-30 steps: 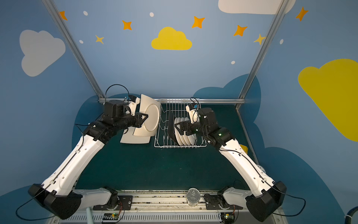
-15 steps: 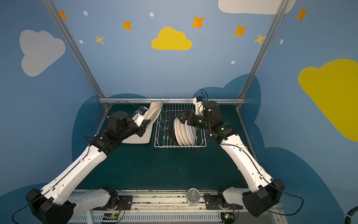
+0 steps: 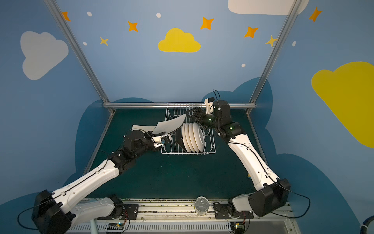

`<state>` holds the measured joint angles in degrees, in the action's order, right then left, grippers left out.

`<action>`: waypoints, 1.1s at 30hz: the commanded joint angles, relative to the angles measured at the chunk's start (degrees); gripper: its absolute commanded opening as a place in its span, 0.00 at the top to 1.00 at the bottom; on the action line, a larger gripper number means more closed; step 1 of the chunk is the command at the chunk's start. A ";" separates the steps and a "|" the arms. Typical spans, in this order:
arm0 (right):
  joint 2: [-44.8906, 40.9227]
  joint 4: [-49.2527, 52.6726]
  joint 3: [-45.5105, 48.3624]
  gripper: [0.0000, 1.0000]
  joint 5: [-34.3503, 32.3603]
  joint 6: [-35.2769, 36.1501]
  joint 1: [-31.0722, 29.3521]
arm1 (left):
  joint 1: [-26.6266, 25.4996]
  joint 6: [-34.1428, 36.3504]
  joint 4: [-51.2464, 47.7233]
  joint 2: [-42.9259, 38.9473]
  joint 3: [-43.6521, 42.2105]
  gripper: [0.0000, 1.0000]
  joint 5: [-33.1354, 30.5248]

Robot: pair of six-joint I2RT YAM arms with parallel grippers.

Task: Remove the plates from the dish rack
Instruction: 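Pass the plate to the right gripper while the left gripper releases it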

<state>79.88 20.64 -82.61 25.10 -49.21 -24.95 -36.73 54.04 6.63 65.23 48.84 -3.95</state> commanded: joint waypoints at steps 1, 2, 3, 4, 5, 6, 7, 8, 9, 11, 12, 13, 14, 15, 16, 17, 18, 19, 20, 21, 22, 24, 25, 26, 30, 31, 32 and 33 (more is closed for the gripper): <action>1.42 0.49 -1.54 0.08 1.85 -2.02 0.12 | -0.99 8.18 20.39 -1.78 1.64 0.97 -2.47; 1.91 0.75 -1.65 0.08 2.65 -2.18 0.12 | -1.28 8.67 21.71 -1.76 1.06 0.97 -2.68; 2.39 1.02 -1.78 0.08 3.33 -2.89 0.08 | -1.60 9.31 22.60 -1.77 0.71 0.97 -2.86; 2.99 1.03 -1.81 0.08 3.87 -3.87 0.03 | -1.89 9.87 23.41 -1.75 0.35 0.97 -3.00; 3.47 0.90 -1.84 0.08 4.52 -4.54 -0.05 | -2.11 10.35 23.78 -1.70 0.15 0.97 -3.08; 3.91 0.89 -1.84 0.08 4.92 -5.13 -0.17 | -2.28 10.57 24.24 -1.69 -0.09 0.97 -3.17; 4.43 0.68 -1.77 0.08 5.54 -5.36 -0.24 | -2.45 10.90 24.91 -1.69 -0.31 0.97 -3.26; 4.75 0.63 -1.98 0.08 5.86 -5.43 -0.49 | -2.51 11.15 25.39 -1.60 -0.55 0.97 -3.35; 4.99 0.48 -1.99 0.09 5.96 -5.50 -0.69 | -2.56 11.33 25.51 -1.56 -0.66 0.97 -3.42; 5.39 -0.14 -2.01 0.11 6.10 -5.99 -1.11 | -2.64 11.46 25.36 -1.55 -0.68 0.97 -3.22; 5.66 -0.32 -2.12 0.12 6.31 -6.24 -1.20 | -2.64 11.46 25.32 -1.52 -0.68 0.97 -3.11; 5.93 -0.63 -2.20 0.13 6.54 -6.48 -1.39 | -2.62 11.44 25.22 -1.43 -0.68 0.97 -3.00; 6.33 -0.94 -2.25 0.16 6.79 -6.75 -1.64 | -2.66 11.53 25.19 -1.25 -0.68 0.97 -2.87; 6.58 -1.16 -2.30 0.19 7.09 -7.07 -1.86 | -2.64 11.44 24.98 -1.17 -0.61 0.97 -2.82; 6.93 -1.45 -2.37 0.22 7.39 -7.39 -2.07 | -2.69 11.45 24.39 -0.96 -0.38 0.97 -2.82; 7.35 -1.69 -2.38 0.25 7.76 -7.81 -2.36 | -2.60 11.49 24.13 -0.82 -0.32 0.97 -2.74; 7.72 -1.75 -2.47 0.27 8.10 -7.98 -2.61 | -2.64 11.60 24.21 -0.67 -0.32 0.97 -2.65; 8.08 -1.80 -2.74 0.29 8.55 -8.09 -2.91 | -2.63 11.74 24.30 -0.40 -0.36 0.97 -2.65; 8.42 -1.63 -2.89 0.32 8.91 -8.17 -3.09 | -2.64 11.87 24.30 -0.32 -0.35 0.97 -2.73; 8.70 -1.49 -3.04 0.35 9.16 -8.25 -3.29 | -2.64 12.08 24.30 -0.17 -0.40 0.97 -2.82; 8.90 -1.48 -3.22 0.38 9.37 -8.36 -3.51 | -2.60 12.18 24.35 0.00 -0.41 0.97 -2.82; 9.23 -1.41 -3.52 0.47 9.67 -8.53 -3.84 | -2.61 12.26 24.31 0.25 -0.41 0.97 -2.90; 9.48 -0.89 -3.92 0.50 9.83 -8.51 -4.09 | -2.60 12.35 24.30 0.44 -0.39 0.97 -3.06; 9.74 -0.26 -4.30 0.53 9.93 -8.38 -4.24 | -2.64 12.42 24.38 0.57 -0.41 0.97 -3.21; 10.56 0.63 -4.94 0.67 11.09 -8.35 -4.50 | -2.69 12.49 24.48 0.82 -0.41 0.97 -3.41; 10.65 0.63 -4.95 0.71 11.39 -8.43 -4.54 | -2.65 12.64 24.55 0.96 -0.41 0.97 -3.52; 10.69 0.54 -4.98 0.75 11.69 -8.45 -4.49 | -2.55 12.59 24.57 1.04 -0.34 0.97 -3.69; 10.70 0.54 -4.94 0.78 11.74 -8.31 -4.50 | -2.64 12.66 24.52 1.20 -0.32 0.97 -4.01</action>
<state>90.52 21.96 -85.82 34.61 -58.94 -29.04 -39.18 66.67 19.49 67.61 46.28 -7.31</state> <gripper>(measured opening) 0.241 0.135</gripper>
